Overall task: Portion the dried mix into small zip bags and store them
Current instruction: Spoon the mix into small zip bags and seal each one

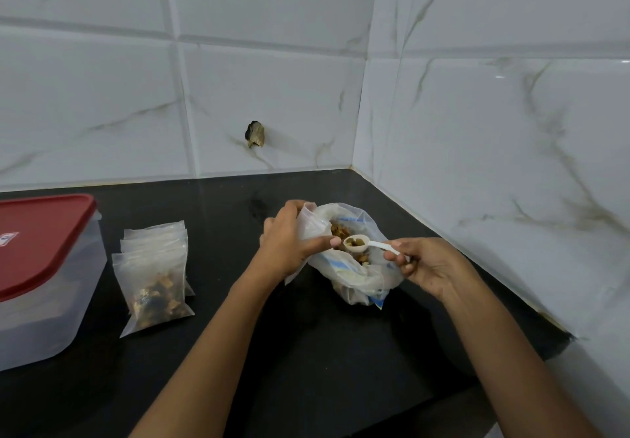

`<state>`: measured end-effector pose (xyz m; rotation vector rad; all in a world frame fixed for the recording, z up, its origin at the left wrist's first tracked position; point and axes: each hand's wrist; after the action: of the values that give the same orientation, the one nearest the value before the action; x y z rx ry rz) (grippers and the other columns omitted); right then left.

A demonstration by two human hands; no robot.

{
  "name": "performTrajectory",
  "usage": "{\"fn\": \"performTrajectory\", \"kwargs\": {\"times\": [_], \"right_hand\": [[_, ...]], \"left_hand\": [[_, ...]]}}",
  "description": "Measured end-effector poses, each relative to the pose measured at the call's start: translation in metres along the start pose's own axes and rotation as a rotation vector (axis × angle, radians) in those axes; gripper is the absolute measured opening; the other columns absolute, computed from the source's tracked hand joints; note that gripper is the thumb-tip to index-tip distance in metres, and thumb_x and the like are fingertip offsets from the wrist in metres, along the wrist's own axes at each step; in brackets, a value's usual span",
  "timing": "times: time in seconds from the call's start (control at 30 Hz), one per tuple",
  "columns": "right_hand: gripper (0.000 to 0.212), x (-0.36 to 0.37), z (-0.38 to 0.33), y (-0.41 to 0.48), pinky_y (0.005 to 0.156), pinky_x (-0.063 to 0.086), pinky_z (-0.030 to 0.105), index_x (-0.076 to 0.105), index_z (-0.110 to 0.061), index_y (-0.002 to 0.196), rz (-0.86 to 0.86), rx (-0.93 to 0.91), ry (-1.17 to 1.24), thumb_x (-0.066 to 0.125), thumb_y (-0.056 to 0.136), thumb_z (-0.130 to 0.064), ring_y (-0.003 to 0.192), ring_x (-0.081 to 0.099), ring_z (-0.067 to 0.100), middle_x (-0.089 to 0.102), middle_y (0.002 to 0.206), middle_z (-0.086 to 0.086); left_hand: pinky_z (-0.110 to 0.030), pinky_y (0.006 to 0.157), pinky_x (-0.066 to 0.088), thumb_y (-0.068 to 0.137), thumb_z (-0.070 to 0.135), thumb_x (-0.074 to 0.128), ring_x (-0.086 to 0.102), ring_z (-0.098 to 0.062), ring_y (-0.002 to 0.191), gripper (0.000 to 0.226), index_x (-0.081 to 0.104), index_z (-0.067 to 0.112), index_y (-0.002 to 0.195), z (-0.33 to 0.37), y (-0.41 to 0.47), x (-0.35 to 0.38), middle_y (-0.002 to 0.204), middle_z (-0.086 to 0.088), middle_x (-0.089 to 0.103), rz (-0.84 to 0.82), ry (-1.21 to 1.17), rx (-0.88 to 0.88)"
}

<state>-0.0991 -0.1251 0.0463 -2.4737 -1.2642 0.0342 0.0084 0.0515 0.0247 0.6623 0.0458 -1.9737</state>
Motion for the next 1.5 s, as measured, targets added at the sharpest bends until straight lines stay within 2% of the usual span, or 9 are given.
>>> {"fn": "performTrajectory", "kwargs": {"times": [0.13,0.33,0.63,0.73,0.93,1.17,1.23,1.4,1.5], "right_hand": [[0.019,-0.003,-0.003,-0.004,0.033,0.035,0.011,0.06,0.007,0.095,-0.026,-0.041,0.005,0.041,0.093,0.004,0.033,0.046,0.005,0.058,0.068,0.015],[0.022,0.001,-0.024,-0.027,0.036,0.033,0.01,0.064,0.001,0.079,-0.114,-0.161,0.025,0.046,0.091,0.003,0.037,0.044,0.003,0.058,0.061,0.009],[0.016,0.035,-0.025,-0.036,0.037,0.034,0.012,0.065,0.002,0.095,-0.182,-0.211,-0.206,0.05,0.092,-0.001,0.046,0.045,0.006,0.06,0.065,0.009],[0.018,0.042,-0.018,-0.032,0.042,0.037,0.011,0.068,-0.003,0.1,-0.159,-0.429,-0.466,0.053,0.092,-0.005,0.048,0.049,0.004,0.063,0.064,0.003],[0.022,0.044,-0.006,-0.035,0.06,0.044,0.004,0.074,-0.012,0.092,-0.102,-1.037,-0.89,0.055,0.088,-0.003,0.061,0.057,-0.006,0.065,0.081,-0.002],[0.022,0.037,-0.003,-0.03,0.065,0.054,0.022,0.074,-0.006,0.085,-0.05,-1.558,-1.229,0.059,0.07,-0.012,0.069,0.069,0.02,0.073,0.08,0.007],[0.022,0.034,-0.001,-0.029,0.069,0.052,0.022,0.074,-0.007,0.088,-0.046,-1.535,-1.213,0.059,0.071,-0.007,0.071,0.068,0.019,0.073,0.082,0.006],[0.022,0.023,-0.01,-0.037,0.063,0.047,0.006,0.074,-0.015,0.096,0.138,-1.027,-0.723,0.058,0.087,-0.003,0.06,0.059,-0.001,0.066,0.074,-0.007],[0.021,0.015,-0.009,-0.03,0.058,0.043,0.005,0.071,-0.01,0.103,0.221,-0.844,-0.964,0.054,0.091,-0.008,0.065,0.058,0.006,0.067,0.082,0.002]], "left_hand": [[-0.018,0.083,0.039,0.066,0.04,0.079,0.042,-0.007,0.107,0.084,0.034,0.022,0.134,0.008,-0.002,0.0,0.118,0.012,0.038,-0.063,-0.006,0.027],[-0.029,0.09,0.046,0.061,0.061,0.074,0.045,-0.012,0.11,0.08,0.043,0.024,0.124,0.006,-0.004,-0.001,0.117,0.008,0.043,-0.08,0.096,0.068],[-0.034,0.088,0.051,0.052,0.068,0.069,0.054,-0.013,0.104,0.073,0.048,0.035,0.114,0.004,-0.004,-0.003,0.112,0.007,0.055,-0.108,0.092,0.07],[-0.02,0.076,0.048,0.066,0.043,0.079,0.057,-0.006,0.094,0.059,0.051,0.026,0.115,0.004,-0.006,-0.006,0.106,0.009,0.058,-0.091,0.014,0.09],[-0.012,0.07,0.047,0.073,0.034,0.076,0.058,-0.002,0.086,0.042,0.052,0.028,0.106,0.005,-0.008,-0.006,0.095,0.015,0.059,-0.013,-0.027,0.103],[-0.016,0.072,0.049,0.073,0.032,0.076,0.06,-0.004,0.087,0.044,0.05,0.028,0.108,0.005,-0.008,-0.004,0.096,0.014,0.059,0.006,-0.107,0.072],[-0.015,0.071,0.049,0.074,0.032,0.076,0.06,-0.004,0.088,0.044,0.05,0.028,0.109,0.006,-0.009,-0.003,0.097,0.013,0.06,0.006,-0.124,0.061],[-0.013,0.069,0.042,0.074,0.035,0.075,0.053,-0.003,0.092,0.057,0.045,0.021,0.12,0.011,-0.008,-0.003,0.106,0.011,0.052,-0.012,-0.09,0.01],[-0.018,0.072,0.04,0.075,0.031,0.075,0.046,-0.008,0.096,0.065,0.039,0.015,0.128,0.012,-0.006,-0.003,0.111,0.008,0.045,-0.07,0.051,-0.034]]}}
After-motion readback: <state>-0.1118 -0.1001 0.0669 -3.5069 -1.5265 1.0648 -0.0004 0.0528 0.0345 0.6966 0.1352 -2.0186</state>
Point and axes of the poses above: each hand's wrist, its own y-axis towards the middle knuckle, its own x-axis out of the palm, z = x × y
